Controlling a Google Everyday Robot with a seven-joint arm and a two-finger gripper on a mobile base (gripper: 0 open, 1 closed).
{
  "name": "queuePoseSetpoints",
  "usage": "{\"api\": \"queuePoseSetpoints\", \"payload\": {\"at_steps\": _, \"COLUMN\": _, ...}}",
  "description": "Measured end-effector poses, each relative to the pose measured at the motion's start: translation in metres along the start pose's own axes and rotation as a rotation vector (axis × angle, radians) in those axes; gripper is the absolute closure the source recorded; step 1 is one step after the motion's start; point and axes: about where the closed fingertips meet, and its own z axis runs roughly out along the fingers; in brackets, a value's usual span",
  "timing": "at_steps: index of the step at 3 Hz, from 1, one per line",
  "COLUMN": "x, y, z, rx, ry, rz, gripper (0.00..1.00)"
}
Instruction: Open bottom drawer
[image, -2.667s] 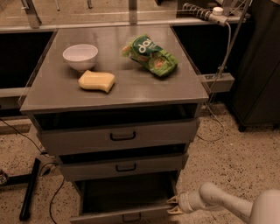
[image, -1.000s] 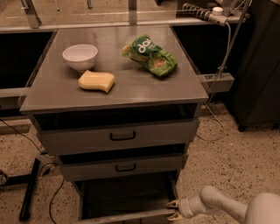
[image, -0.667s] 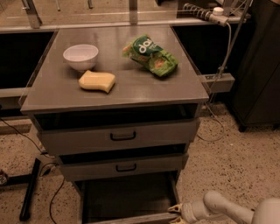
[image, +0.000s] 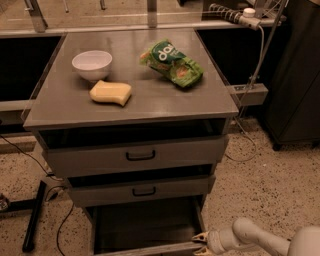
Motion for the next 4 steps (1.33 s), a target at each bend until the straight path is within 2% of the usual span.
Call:
{"api": "queuePoseSetpoints", "payload": {"at_steps": 2, "x": 0.0, "y": 0.0, "z": 0.0001, "rx": 0.0, "ry": 0.0, "rz": 0.0, "gripper": 0.12}}
{"api": "queuePoseSetpoints", "payload": {"at_steps": 3, "x": 0.0, "y": 0.0, "z": 0.0001, "rx": 0.0, "ry": 0.0, "rz": 0.0, "gripper": 0.0}}
{"api": "queuePoseSetpoints", "payload": {"at_steps": 4, "x": 0.0, "y": 0.0001, "z": 0.0001, "rx": 0.0, "ry": 0.0, "rz": 0.0, "gripper": 0.0}}
